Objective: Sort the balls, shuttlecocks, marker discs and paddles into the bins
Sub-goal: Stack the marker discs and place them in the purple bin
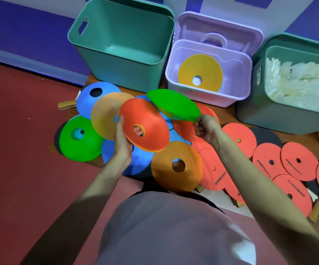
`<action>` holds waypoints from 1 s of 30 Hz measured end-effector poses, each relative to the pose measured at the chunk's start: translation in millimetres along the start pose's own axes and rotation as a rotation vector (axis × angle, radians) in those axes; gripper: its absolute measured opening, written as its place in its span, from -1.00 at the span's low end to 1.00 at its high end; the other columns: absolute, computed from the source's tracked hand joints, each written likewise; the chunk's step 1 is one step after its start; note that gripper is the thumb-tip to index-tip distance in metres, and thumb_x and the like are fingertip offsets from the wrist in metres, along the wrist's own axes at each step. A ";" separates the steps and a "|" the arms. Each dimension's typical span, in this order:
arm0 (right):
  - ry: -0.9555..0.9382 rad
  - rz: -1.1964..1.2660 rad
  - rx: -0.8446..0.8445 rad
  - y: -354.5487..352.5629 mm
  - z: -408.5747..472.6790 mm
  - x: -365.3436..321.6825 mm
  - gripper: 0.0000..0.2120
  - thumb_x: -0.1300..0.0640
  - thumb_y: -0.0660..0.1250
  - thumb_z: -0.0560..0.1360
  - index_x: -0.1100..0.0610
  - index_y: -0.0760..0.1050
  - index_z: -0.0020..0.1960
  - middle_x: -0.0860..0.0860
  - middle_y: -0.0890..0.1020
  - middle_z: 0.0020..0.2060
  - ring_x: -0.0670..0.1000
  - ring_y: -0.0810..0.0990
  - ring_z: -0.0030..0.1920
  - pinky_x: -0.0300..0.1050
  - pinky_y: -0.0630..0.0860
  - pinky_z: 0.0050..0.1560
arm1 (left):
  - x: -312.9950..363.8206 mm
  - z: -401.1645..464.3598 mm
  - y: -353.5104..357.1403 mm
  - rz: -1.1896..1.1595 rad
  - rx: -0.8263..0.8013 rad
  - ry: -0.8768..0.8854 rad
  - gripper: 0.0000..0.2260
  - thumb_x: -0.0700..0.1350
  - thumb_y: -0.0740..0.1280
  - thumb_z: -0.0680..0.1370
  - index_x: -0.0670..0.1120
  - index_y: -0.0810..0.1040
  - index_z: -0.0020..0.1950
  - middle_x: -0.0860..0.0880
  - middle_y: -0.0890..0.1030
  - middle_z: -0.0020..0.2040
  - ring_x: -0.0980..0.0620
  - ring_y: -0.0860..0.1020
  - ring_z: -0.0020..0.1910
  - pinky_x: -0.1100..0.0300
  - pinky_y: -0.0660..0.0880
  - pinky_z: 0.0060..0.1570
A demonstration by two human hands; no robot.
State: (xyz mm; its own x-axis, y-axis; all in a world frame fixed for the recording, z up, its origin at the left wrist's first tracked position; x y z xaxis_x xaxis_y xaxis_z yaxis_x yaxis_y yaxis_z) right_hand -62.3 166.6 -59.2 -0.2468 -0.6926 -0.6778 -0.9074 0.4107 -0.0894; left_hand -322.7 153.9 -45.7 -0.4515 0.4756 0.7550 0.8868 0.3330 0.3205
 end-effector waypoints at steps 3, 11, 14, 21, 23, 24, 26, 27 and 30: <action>-0.046 -0.015 -0.072 -3.0 -20.5 3.2 -0.73 0.36 0.11 0.45 0.10 0.25 -0.37 -0.01 0.30 -0.61 -0.09 0.13 -0.62 -0.38 0.06 -0.56 | -2.4 1.4 5.6 0.019 -0.014 -0.030 -0.71 0.15 0.14 0.63 0.05 0.56 0.15 0.09 0.70 -0.03 0.10 0.65 0.00 0.15 0.57 -0.07; -0.256 -0.287 -0.192 -0.5 -48.5 12.6 -0.69 0.37 0.18 0.51 0.10 0.31 -0.34 0.03 0.31 -0.51 -0.07 0.20 -0.55 -0.33 0.12 -0.59 | -16.6 0.2 26.0 -0.069 -0.083 -0.099 -0.68 0.10 0.09 0.63 0.00 0.58 0.09 0.01 0.69 -0.05 0.00 0.62 -0.05 0.16 0.60 -0.15; -0.393 -0.429 -0.124 -6.1 -56.5 14.5 -0.86 0.33 0.26 0.52 0.18 0.44 0.06 0.11 0.56 -0.33 -0.07 0.49 -0.43 -0.23 0.43 -0.42 | -20.7 -4.4 29.5 -0.107 -0.105 -0.101 -0.65 0.16 0.13 0.62 -0.02 0.59 0.13 -0.07 0.65 0.10 -0.06 0.61 0.05 0.08 0.57 0.00; -0.507 -0.732 0.162 -37.2 -52.7 25.5 -0.66 0.04 0.42 0.44 0.22 0.51 0.11 0.18 0.65 -0.15 0.18 0.61 -0.14 0.07 0.52 -0.18 | -34.2 -19.7 41.5 -0.134 -0.206 -0.098 -0.54 0.19 0.11 0.61 -0.08 0.53 0.30 -0.15 0.62 0.20 -0.12 0.60 0.13 0.01 0.57 0.05; -0.490 -0.717 0.184 -43.3 -55.6 29.3 -0.66 0.03 0.45 0.42 0.23 0.51 0.07 0.17 0.64 -0.14 0.17 0.61 -0.12 0.10 0.53 -0.15 | -36.5 -29.0 46.0 -0.119 -0.223 -0.105 -0.52 0.19 0.10 0.61 -0.10 0.52 0.32 -0.15 0.61 0.20 -0.13 0.60 0.14 0.00 0.56 0.09; -0.488 -0.714 0.184 -44.6 -57.1 32.0 -0.65 0.03 0.45 0.42 0.23 0.50 0.07 0.15 0.63 -0.14 0.16 0.60 -0.13 0.11 0.53 -0.15 | -37.1 -35.0 48.5 -0.106 -0.236 -0.108 -0.50 0.20 0.10 0.60 -0.11 0.51 0.34 -0.15 0.61 0.22 -0.14 0.59 0.16 -0.01 0.55 0.11; -0.497 -0.705 0.191 -46.9 -63.2 37.0 -0.65 0.04 0.46 0.42 0.22 0.47 0.06 0.13 0.61 -0.18 0.16 0.59 -0.16 0.11 0.52 -0.17 | -41.6 -41.4 49.4 -0.091 -0.259 -0.105 -0.52 0.18 0.12 0.60 -0.11 0.49 0.35 -0.15 0.59 0.24 -0.14 0.57 0.19 -0.03 0.53 0.16; -0.511 -0.677 0.185 -47.7 -66.7 40.0 -0.67 0.04 0.46 0.42 0.21 0.46 0.04 0.12 0.61 -0.21 0.15 0.58 -0.20 0.09 0.51 -0.22 | -42.5 -44.5 47.7 -0.091 -0.253 -0.103 -0.55 0.14 0.13 0.61 -0.11 0.50 0.34 -0.14 0.60 0.22 -0.14 0.58 0.18 -0.03 0.53 0.14; -0.591 -0.547 0.163 -48.8 -77.7 54.0 -0.79 0.04 0.37 0.51 0.18 0.47 -0.02 0.11 0.56 -0.39 0.06 0.47 -0.42 -0.05 0.31 -0.40 | -47.1 -51.6 36.4 -0.110 -0.204 -0.098 -0.61 0.05 0.15 0.61 -0.12 0.49 0.34 -0.14 0.61 0.21 -0.17 0.56 0.20 -0.03 0.53 0.12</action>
State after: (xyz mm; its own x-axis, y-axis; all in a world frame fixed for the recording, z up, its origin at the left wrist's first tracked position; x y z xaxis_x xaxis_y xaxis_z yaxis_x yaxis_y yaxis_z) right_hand -57.8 63.1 -34.7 0.4773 -0.4116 -0.7764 -0.7755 0.2182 -0.5925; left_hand -264.1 101.6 -40.1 -0.5446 0.5255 0.6537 0.8292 0.2200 0.5139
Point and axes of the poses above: each hand's wrist, its own z-axis towards the middle knuckle, its own y-axis out of the palm, x = y × z, the point moved 5 cm from there along z, towards the middle knuckle
